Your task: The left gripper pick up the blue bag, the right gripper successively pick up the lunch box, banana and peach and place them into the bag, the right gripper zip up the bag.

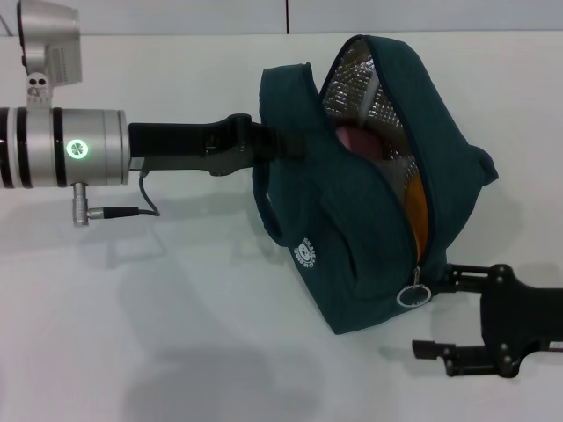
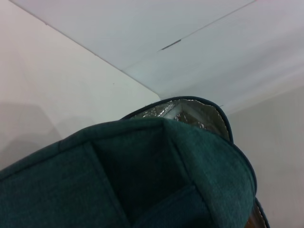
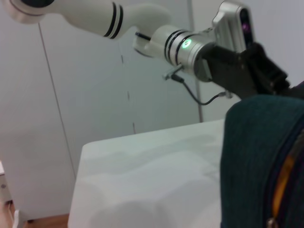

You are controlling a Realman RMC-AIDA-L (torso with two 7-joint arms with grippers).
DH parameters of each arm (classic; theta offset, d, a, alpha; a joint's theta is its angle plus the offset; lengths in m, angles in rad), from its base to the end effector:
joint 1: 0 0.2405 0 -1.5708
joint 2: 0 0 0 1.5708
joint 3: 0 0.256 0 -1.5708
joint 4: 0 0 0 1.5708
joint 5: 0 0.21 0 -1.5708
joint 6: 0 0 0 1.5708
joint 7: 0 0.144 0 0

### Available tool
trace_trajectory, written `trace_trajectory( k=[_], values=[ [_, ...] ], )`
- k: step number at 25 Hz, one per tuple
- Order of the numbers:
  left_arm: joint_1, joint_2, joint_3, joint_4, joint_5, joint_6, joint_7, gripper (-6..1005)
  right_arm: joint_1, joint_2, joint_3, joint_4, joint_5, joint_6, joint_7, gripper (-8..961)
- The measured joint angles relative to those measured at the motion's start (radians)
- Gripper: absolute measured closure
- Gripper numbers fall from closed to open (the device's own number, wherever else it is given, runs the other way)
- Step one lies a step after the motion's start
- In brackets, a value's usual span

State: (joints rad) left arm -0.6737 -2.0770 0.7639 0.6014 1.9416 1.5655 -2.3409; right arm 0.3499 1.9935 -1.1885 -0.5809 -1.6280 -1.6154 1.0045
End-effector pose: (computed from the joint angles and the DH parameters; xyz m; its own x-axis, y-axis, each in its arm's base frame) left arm -0.2063 0.3561 -0.0153 0.1993 0.9160 0.3482 0.8575 -0.3350 0.3905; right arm 0.2810 0.2631 -0.0220 0.8641 -0.1006 -0.4931 -0.1615 -0.9834 -0.0824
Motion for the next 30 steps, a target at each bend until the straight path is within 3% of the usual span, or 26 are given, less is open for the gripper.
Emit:
trace_trajectory(
  k=[5,15,21,23,30],
  values=[
    [0.0,0.004,0.0,0.0,0.001,0.004,0.0,903,0.001,0.013,-0.003,-0.002,-0.026,0.018,0.0,229],
    [-0.001,0.005,0.0,0.0,0.001,0.005,0.0,901,0.004,0.017,0.002,-0.001,-0.017,0.048,-0.001,384],
    [0.0,0.005,0.0,0.001,0.001,0.005,0.0,901,-0.001,0.018,0.007,-0.001,-0.004,0.044,-0.001,606],
    [-0.001,0.005,0.0,0.001,0.001,0.005,0.0,900,-0.002,0.018,0.007,-0.001,-0.004,0.045,-0.001,836],
    [-0.003,0.005,0.0,0.002,0.0,0.005,0.0,900,-0.012,0.016,0.048,-0.001,0.021,0.045,-0.009,876]
  ],
)
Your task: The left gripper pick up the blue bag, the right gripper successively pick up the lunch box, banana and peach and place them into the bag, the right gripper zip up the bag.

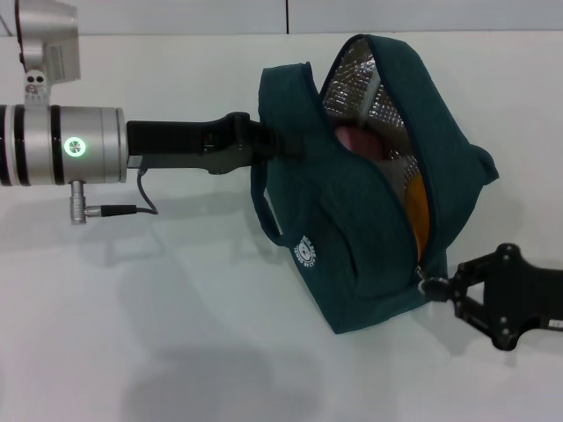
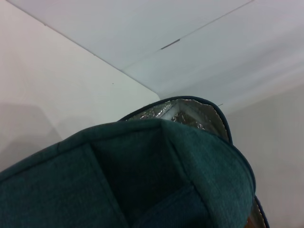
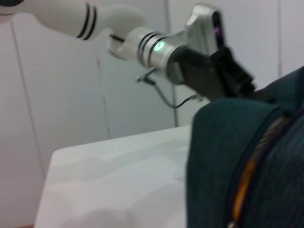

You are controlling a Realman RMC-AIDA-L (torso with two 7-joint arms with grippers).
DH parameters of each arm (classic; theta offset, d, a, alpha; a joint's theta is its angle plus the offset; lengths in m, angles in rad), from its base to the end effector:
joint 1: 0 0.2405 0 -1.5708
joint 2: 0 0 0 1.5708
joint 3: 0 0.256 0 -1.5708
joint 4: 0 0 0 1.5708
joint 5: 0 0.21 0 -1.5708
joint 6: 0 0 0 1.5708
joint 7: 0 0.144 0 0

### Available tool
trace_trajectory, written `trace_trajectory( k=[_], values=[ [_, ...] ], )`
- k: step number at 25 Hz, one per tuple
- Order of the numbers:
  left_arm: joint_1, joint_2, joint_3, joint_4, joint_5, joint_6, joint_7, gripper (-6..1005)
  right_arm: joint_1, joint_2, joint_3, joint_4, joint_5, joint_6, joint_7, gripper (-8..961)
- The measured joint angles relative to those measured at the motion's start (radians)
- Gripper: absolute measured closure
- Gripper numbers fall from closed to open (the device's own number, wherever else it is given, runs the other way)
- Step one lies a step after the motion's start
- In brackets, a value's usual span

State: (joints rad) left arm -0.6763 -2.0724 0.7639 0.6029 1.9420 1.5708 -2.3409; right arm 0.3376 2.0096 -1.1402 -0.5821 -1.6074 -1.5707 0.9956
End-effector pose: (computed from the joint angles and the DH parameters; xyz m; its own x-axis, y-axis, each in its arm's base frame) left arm -0.2058 0.3569 -0.0132 0.2058 0.9148 0.3476 0.8562 -0.3403 0.3887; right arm 0.2838 0.2703 -0.0204 0.8510 -0.1014 -0.5153 -0.2111 -0.9645 -0.1588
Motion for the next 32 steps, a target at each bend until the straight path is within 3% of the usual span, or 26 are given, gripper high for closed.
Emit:
trace_trajectory(
  k=[10,26,32],
  values=[
    [0.0,-0.001,0.0,0.0,0.0,0.0,0.0,898,-0.007,0.0,0.036,0.001,0.005,-0.008,-0.003,949],
    [0.004,-0.002,0.003,0.0,0.0,0.003,0.0,897,-0.042,-0.009,0.078,-0.007,-0.004,-0.042,-0.004,949],
    [0.004,-0.002,0.003,-0.001,0.0,0.005,0.0,896,-0.055,-0.008,0.122,-0.015,0.001,-0.133,-0.031,948]
  ],
)
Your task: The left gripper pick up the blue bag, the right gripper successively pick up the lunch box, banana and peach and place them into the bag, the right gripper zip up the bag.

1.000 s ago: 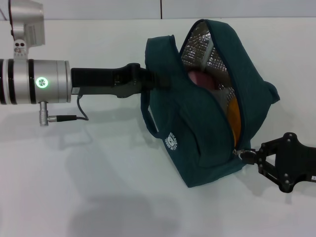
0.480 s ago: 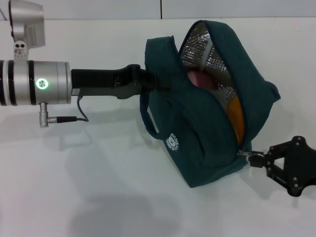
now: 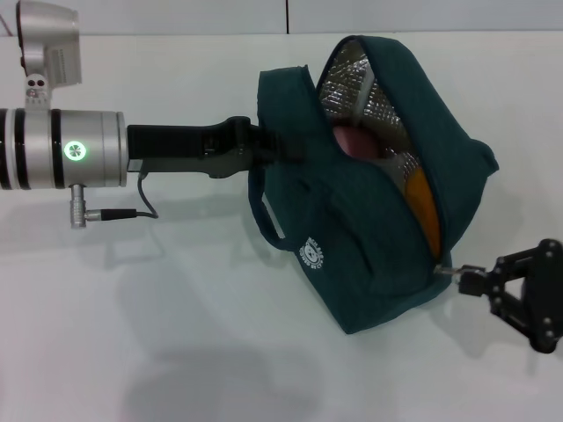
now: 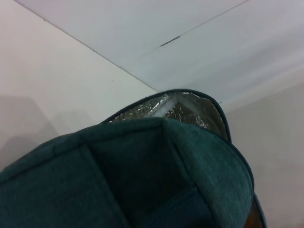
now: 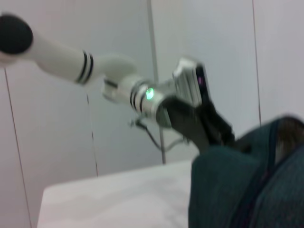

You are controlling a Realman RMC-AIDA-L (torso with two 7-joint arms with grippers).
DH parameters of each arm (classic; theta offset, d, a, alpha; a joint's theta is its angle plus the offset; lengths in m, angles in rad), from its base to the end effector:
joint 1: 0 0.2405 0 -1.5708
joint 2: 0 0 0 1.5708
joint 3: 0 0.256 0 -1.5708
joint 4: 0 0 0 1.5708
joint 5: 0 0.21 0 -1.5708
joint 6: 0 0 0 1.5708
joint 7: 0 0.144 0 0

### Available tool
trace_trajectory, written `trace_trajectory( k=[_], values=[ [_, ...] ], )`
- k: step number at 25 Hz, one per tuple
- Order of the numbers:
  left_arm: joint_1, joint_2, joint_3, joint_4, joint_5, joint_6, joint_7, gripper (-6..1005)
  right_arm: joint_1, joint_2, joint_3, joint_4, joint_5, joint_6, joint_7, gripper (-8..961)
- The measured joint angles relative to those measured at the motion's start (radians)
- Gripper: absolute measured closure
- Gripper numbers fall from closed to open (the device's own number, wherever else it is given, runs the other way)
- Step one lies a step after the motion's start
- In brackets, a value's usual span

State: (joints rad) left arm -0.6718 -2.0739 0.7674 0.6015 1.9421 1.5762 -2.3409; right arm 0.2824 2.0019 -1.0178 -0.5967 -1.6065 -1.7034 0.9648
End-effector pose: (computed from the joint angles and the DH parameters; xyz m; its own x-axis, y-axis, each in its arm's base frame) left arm -0.2068 0.3546 -0.0145 0.2044 0.9178 0.3403 0.8557 -0.3363 0.3932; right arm 0.2914 0.2539 0.0052 0.7987 -0.0661 -0.5981 -0.2236 -0.9554 -0.1931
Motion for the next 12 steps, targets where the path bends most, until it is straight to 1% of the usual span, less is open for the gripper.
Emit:
trace_trajectory(
  k=[6,12],
  values=[
    [0.0,0.0,0.0,0.0,0.0,0.001,0.0,895,0.001,0.004,0.088,0.0,0.006,-0.088,-0.005,948],
    [-0.002,0.0,0.002,0.0,0.0,0.001,0.0,894,0.019,0.006,0.086,0.008,0.051,-0.099,-0.005,948]
  ],
)
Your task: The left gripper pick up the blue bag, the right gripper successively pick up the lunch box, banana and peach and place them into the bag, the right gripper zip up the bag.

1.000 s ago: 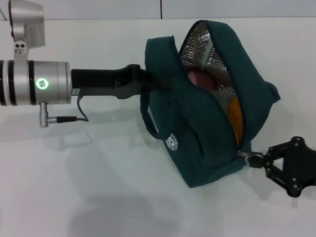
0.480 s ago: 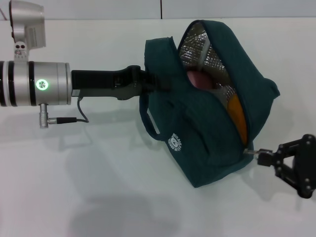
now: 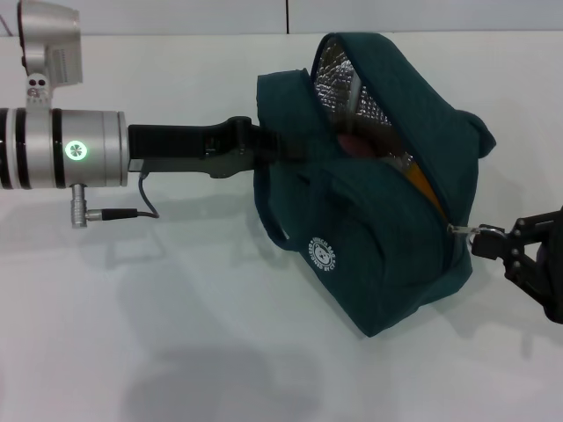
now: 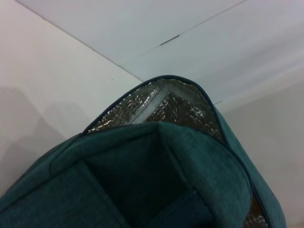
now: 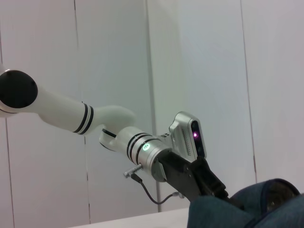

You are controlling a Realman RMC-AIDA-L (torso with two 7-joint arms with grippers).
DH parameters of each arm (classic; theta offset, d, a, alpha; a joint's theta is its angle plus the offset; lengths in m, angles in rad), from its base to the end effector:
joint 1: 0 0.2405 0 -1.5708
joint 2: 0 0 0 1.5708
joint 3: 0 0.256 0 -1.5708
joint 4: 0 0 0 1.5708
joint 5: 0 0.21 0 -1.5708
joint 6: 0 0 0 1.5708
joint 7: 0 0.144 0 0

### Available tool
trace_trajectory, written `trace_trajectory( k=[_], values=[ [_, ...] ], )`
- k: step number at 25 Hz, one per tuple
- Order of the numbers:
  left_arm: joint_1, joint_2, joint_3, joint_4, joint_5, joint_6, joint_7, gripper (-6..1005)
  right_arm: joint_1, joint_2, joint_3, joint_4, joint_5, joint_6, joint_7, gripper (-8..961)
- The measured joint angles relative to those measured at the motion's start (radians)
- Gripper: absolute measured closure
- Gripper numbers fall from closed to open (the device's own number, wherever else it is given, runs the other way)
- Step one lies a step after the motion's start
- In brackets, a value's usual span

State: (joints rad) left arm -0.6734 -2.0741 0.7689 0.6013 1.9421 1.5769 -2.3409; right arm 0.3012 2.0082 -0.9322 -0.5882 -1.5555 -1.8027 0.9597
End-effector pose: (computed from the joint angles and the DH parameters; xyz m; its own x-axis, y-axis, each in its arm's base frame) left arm -0.2061 0.3547 -0.0148 0.2068 0.9179 0.3386 0.8550 -0.3378 0.3935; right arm 0.2777 0.2578 0.0223 0.7205 0.0030 -0.6935 -0.2096 -0.9523 -0.2219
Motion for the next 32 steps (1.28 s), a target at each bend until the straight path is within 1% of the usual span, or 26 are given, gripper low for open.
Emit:
trace_trajectory(
  k=[7,14,22,32],
  values=[
    [0.002,-0.001,-0.003,0.0,0.0,0.0,0.0,894,-0.002,0.001,0.0,0.007,-0.014,0.026,0.0,948],
    [0.0,-0.003,-0.003,0.0,0.0,0.0,0.003,893,0.002,0.0,-0.005,0.054,-0.037,0.068,-0.004,944],
    [-0.003,-0.003,-0.002,0.0,0.0,0.0,0.005,892,0.021,0.001,-0.079,0.102,-0.057,0.152,-0.003,939],
    [0.001,-0.003,0.001,0.0,0.0,0.0,0.005,891,0.028,0.001,-0.094,0.113,-0.062,0.155,-0.001,933]
  ],
)
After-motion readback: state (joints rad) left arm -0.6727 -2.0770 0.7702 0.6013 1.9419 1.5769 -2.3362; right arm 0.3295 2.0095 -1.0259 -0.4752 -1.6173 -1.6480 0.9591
